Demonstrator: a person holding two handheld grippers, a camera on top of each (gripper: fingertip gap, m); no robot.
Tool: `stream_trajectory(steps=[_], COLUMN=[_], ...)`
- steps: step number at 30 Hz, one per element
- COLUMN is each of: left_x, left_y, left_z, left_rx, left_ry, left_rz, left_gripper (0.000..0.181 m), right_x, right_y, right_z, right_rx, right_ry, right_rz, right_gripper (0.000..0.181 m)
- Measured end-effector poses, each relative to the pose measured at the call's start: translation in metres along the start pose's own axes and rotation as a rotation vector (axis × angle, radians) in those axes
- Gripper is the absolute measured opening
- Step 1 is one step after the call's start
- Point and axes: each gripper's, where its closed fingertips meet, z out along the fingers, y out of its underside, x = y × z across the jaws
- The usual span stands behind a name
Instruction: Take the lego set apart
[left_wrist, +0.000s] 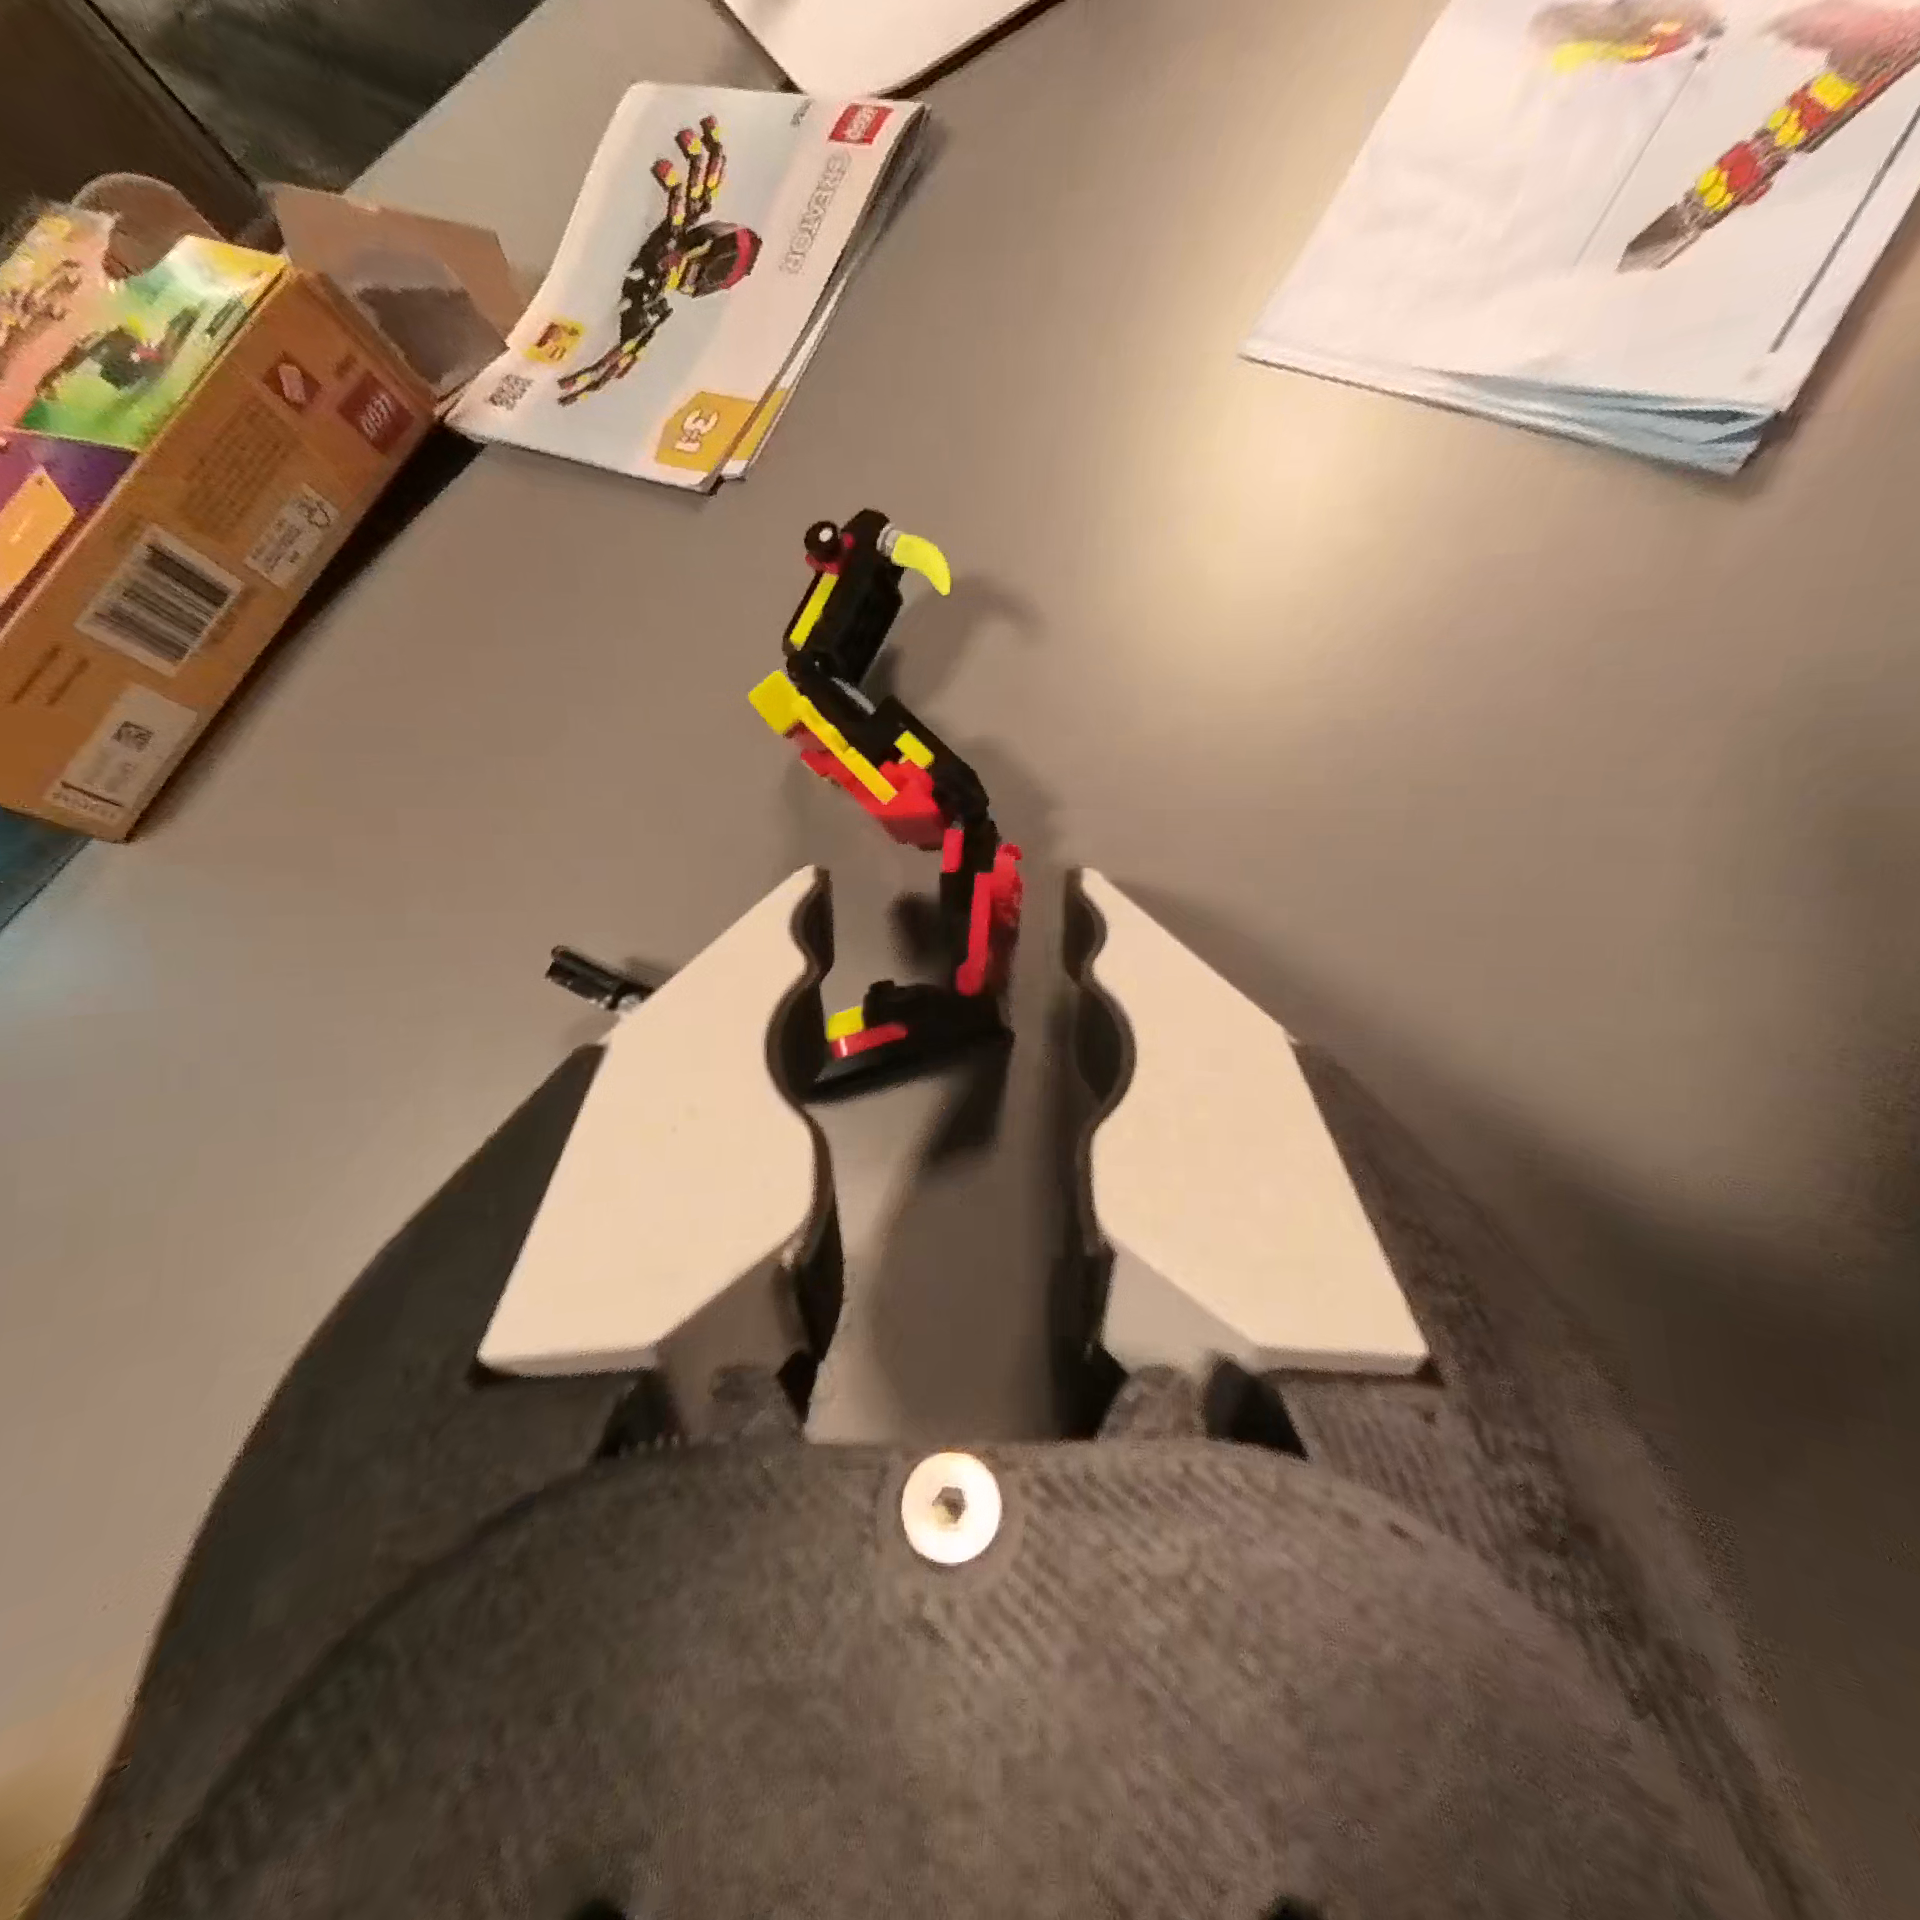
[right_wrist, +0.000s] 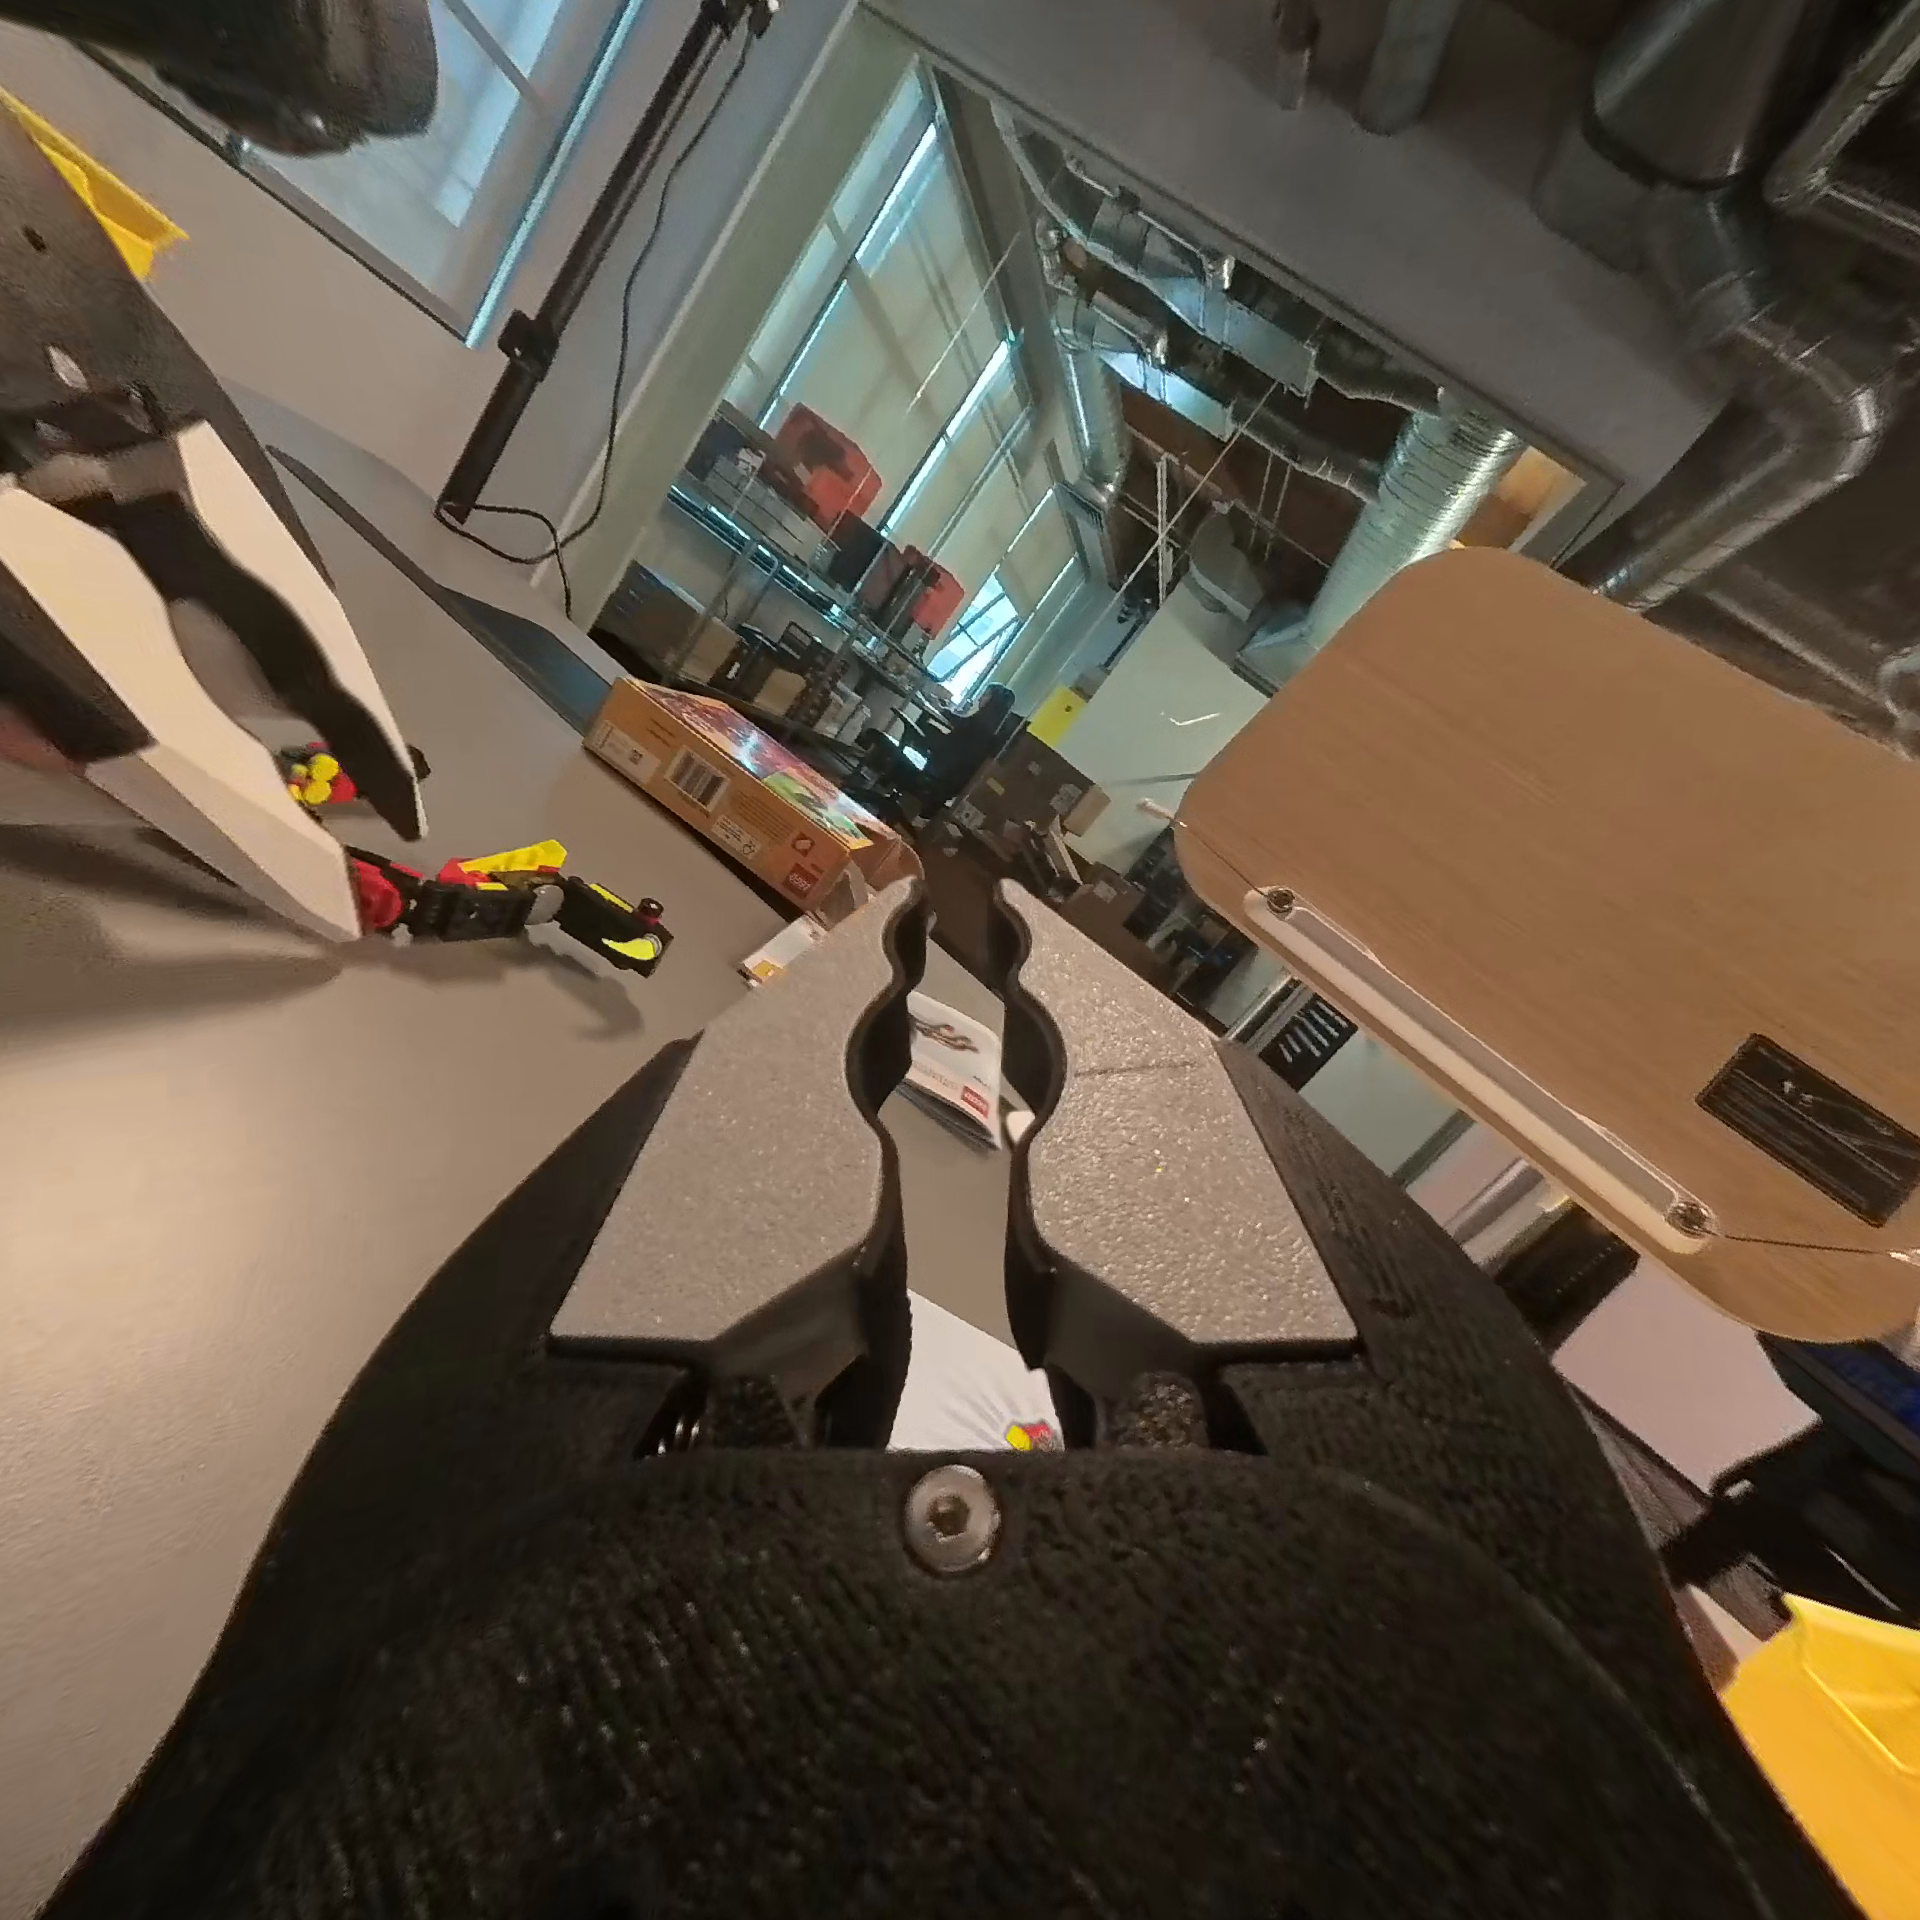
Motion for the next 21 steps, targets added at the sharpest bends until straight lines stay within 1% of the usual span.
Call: stream_trajectory(steps=[3, 5, 9, 14, 16, 18, 21], left_x=[0.003, 0.005, 0.006, 0.006, 0.011, 0.018, 0.028], left_y=[0.001, 0.005, 0.006, 0.010, 0.008, 0.003, 0.001], left_z=[0.001, 0.003, 0.002, -0.005, -0.012, -0.020, -0.030], left_rx=[-0.008, -0.032, -0.038, -0.050, -0.033, 0.002, 0.046], left_ry=[-0.015, -0.018, -0.007, 0.014, 0.057, 0.116, 0.194], left_rz=[0.072, 0.105, 0.090, 0.047, 0.015, -0.030, -0.074], left_gripper=[0.027, 0.023, 0.015, 0.015, 0.015, 0.014, 0.014], right_x=[-0.005, -0.011, -0.020, -0.042, -0.050, -0.061, -0.079], right_y=[-0.003, -0.005, -0.013, -0.013, -0.017, -0.026, -0.028], right_z=[0.000, 0.001, -0.001, 0.000, 0.000, -0.005, -0.008], right_rx=[0.010, 0.020, 0.051, 0.044, 0.062, 0.114, 0.129], right_ry=[-0.023, -0.048, -0.086, -0.182, -0.206, -0.242, -0.311], right_rz=[0.000, -0.005, -0.031, -0.089, -0.145, -0.206, -0.263], right_gripper=[0.011, 0.017, 0.024, 0.039, 0.040, 0.040, 0.042])
